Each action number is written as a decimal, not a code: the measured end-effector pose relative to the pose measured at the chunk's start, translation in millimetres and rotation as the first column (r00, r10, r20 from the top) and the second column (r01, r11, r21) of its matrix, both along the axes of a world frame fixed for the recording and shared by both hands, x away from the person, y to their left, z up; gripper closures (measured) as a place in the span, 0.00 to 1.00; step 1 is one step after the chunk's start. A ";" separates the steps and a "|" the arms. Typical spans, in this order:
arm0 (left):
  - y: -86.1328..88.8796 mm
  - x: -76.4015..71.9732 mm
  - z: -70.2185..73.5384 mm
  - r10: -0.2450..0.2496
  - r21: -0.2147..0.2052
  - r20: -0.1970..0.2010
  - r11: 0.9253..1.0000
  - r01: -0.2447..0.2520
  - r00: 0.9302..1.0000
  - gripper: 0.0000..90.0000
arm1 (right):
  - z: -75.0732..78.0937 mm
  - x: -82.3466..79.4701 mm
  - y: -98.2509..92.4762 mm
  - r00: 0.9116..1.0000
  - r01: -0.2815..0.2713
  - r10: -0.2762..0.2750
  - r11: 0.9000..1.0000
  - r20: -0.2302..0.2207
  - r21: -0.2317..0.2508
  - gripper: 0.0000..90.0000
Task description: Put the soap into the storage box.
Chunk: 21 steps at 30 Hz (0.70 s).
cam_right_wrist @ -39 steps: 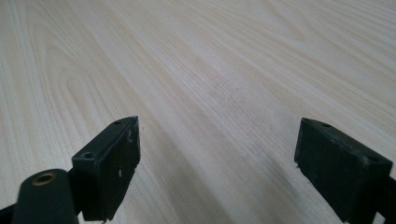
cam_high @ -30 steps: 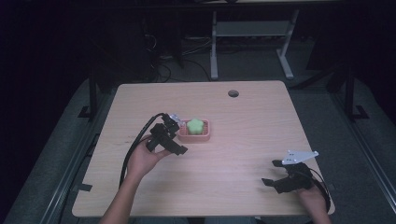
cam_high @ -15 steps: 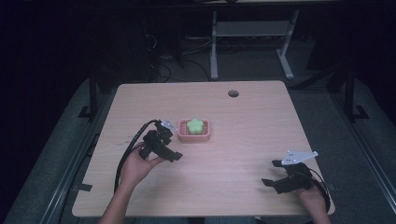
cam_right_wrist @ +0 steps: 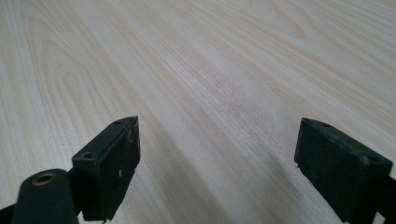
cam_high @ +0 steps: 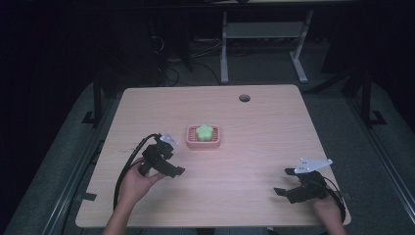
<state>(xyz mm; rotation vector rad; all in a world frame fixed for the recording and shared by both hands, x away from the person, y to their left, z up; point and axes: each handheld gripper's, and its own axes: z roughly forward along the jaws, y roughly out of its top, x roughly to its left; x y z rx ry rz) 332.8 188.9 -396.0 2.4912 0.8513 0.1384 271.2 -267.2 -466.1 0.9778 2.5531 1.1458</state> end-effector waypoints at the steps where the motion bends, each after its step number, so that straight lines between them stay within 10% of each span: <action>1: 0.9 -1.0 -0.6 0.000 -0.002 0.000 1.000 0.000 1.000 0.27 | -0.1 0.1 -0.1 1.000 -0.003 0.003 1.000 0.003 -0.001 0.15; 21: 17.7 -25.6 -13.9 0.019 -0.016 0.015 1.000 -0.019 1.000 0.27 | -0.3 -0.4 -0.1 1.000 -0.010 0.010 1.000 0.010 -0.008 0.15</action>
